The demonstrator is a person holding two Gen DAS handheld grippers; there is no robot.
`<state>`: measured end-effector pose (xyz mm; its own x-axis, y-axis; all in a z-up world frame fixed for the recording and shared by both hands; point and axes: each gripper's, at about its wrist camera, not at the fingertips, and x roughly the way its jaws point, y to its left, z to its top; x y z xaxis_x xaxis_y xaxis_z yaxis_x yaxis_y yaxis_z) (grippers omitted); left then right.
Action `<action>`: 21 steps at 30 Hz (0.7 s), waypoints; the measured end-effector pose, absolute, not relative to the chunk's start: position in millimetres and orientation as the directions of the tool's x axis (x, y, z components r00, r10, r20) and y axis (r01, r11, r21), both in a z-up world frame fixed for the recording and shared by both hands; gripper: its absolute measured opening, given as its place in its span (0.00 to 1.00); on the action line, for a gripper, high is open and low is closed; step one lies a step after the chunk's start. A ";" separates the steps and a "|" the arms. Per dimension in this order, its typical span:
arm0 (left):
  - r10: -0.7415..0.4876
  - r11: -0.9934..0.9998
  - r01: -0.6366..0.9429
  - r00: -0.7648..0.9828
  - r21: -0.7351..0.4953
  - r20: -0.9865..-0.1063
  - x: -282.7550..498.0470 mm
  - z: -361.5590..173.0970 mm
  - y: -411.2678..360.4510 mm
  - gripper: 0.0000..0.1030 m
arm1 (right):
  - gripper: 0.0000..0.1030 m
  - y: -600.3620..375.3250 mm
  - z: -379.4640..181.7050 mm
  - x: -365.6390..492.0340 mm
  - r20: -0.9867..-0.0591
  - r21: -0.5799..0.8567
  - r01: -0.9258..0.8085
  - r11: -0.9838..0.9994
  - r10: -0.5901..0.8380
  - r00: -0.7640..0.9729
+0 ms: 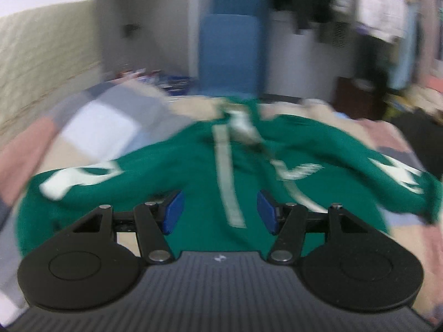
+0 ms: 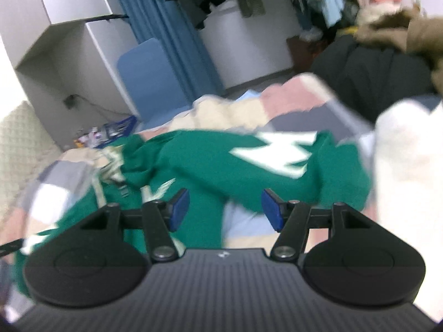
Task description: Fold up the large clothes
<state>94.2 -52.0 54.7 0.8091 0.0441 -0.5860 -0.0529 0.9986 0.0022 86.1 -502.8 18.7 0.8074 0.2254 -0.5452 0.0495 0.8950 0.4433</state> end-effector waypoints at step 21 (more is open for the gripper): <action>-0.362 0.917 0.378 0.661 -0.126 -0.657 41.6 -95.1 -255.2 0.62 | 0.60 -501.4 -54.6 23.7 -0.540 0.627 0.103 0.772 0.336 0.772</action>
